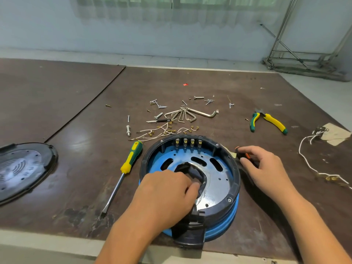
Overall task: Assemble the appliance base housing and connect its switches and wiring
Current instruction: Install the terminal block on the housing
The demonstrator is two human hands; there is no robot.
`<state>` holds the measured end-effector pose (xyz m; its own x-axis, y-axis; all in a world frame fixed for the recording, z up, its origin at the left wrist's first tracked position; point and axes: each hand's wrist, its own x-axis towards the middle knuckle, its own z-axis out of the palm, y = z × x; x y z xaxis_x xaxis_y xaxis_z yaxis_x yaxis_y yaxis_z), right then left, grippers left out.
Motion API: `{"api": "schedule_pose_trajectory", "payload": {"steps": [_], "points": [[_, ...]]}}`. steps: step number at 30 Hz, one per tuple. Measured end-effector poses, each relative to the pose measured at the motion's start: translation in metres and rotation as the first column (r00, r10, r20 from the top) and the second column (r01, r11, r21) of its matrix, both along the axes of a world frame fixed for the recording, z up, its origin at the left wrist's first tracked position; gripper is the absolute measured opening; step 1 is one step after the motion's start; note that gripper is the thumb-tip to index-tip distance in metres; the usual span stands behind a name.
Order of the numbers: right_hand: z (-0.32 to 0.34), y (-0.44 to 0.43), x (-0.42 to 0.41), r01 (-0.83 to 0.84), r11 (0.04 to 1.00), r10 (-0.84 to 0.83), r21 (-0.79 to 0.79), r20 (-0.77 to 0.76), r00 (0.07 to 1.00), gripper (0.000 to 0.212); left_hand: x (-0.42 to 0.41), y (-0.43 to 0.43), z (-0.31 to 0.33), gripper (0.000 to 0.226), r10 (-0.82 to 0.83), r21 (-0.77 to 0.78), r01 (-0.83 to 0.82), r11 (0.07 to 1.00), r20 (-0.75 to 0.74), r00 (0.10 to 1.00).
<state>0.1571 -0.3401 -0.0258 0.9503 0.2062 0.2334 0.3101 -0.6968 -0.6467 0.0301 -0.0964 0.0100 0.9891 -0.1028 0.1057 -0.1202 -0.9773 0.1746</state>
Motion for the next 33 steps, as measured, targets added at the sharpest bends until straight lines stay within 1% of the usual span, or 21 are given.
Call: {"api": "schedule_pose_trajectory", "payload": {"steps": [3, 6, 8, 10, 12, 14, 15, 16, 17, 18, 20, 21, 22, 24, 26, 29, 33], "points": [[-0.002, -0.002, 0.000, -0.002, 0.994, 0.007, -0.111, 0.045, 0.999, 0.035, 0.002, 0.001, -0.001, 0.056, -0.010, -0.002, 0.010, 1.000, 0.001, 1.000], [-0.002, 0.003, 0.000, -0.010, 0.979, 0.014, -0.203, 0.019, 1.000, 0.037, 0.005, 0.001, -0.001, 0.062, -0.006, -0.027, 0.006, 1.000, 0.008, 1.000], [-0.001, 0.005, -0.001, -0.002, 0.979, 0.003, -0.203, 0.008, 1.000, 0.035, 0.005, 0.001, -0.002, 0.063, 0.009, -0.042, -0.008, 0.999, 0.013, 1.000], [0.000, 0.011, -0.005, 0.024, 0.983, -0.012, -0.181, 0.065, 0.998, 0.030, 0.004, 0.001, -0.002, 0.062, 0.021, -0.067, -0.018, 0.998, 0.035, 0.999], [0.006, 0.022, -0.004, 0.036, 0.994, -0.023, -0.102, 0.129, 0.991, 0.028, 0.004, 0.001, -0.001, 0.060, 0.026, -0.115, -0.016, 0.993, 0.086, 0.996], [0.019, 0.040, 0.007, -0.007, 1.000, 0.008, -0.010, 0.116, 0.993, 0.034, 0.004, 0.003, 0.003, 0.058, 0.021, -0.241, 0.012, 0.971, 0.131, 0.991], [0.027, 0.050, 0.017, -0.044, 0.999, 0.043, 0.014, 0.084, 0.996, 0.037, 0.004, 0.006, 0.006, 0.055, 0.020, -0.347, 0.032, 0.937, 0.144, 0.989], [0.035, 0.062, 0.029, -0.092, 0.996, 0.091, 0.003, 0.046, 0.995, 0.038, 0.005, 0.012, 0.008, 0.053, 0.027, -0.463, 0.052, 0.885, 0.163, 0.986], [0.041, 0.075, 0.042, -0.147, 0.988, 0.148, -0.054, 0.004, 0.989, 0.039, 0.006, 0.019, 0.009, 0.048, 0.048, -0.543, 0.069, 0.837, 0.199, 0.979], [0.047, 0.088, 0.054, -0.207, 0.967, 0.203, -0.147, -0.039, 0.978, 0.040, 0.007, 0.026, 0.009, 0.043, 0.078, -0.573, 0.079, 0.815, 0.245, 0.966], [0.051, 0.117, 0.077, -0.317, 0.899, 0.300, -0.301, -0.102, 0.948, 0.036, 0.011, 0.037, 0.007, 0.028, 0.137, -0.569, 0.054, 0.821, 0.288, 0.948], [0.051, 0.132, 0.086, -0.357, 0.872, 0.338, -0.334, -0.116, 0.934, 0.033, 0.012, 0.040, 0.005, 0.020, 0.159, -0.554, 0.021, 0.832, 0.274, 0.949], [0.050, 0.146, 0.094, -0.389, 0.852, 0.367, -0.350, -0.130, 0.921, 0.030, 0.013, 0.041, 0.002, 0.018, 0.174, -0.522, -0.022, 0.853, 0.243, 0.954], [0.045, 0.169, 0.108, -0.438, 0.824, 0.391, -0.359, -0.199, 0.899, 0.023, 0.015, 0.040, -0.008, 0.035, 0.194, -0.429, -0.089, 0.899, 0.209, 0.958], [0.039, 0.184, 0.119, -0.450, 0.824, 0.366, -0.344, -0.284, 0.886, 0.021, 0.015, 0.039, -0.013, 0.045, 0.176, -0.362, -0.097, 0.927, 0.193, 0.965], [0.035, 0.196, 0.129, -0.390, 0.840, 0.286, -0.377, -0.303, 0.909, 0.028, 0.015, 0.043, -0.014, 0.045, 0.144, -0.328, -0.081, 0.941, 0.172, 0.975], [0.027, 0.197, 0.134, -0.385, 0.849, 0.252, -0.362, -0.364, 0.897, 0.014, 0.016, 0.046, -0.013, 0.044, 0.144, -0.369, -0.072, 0.927, 0.174, 0.974]]}}
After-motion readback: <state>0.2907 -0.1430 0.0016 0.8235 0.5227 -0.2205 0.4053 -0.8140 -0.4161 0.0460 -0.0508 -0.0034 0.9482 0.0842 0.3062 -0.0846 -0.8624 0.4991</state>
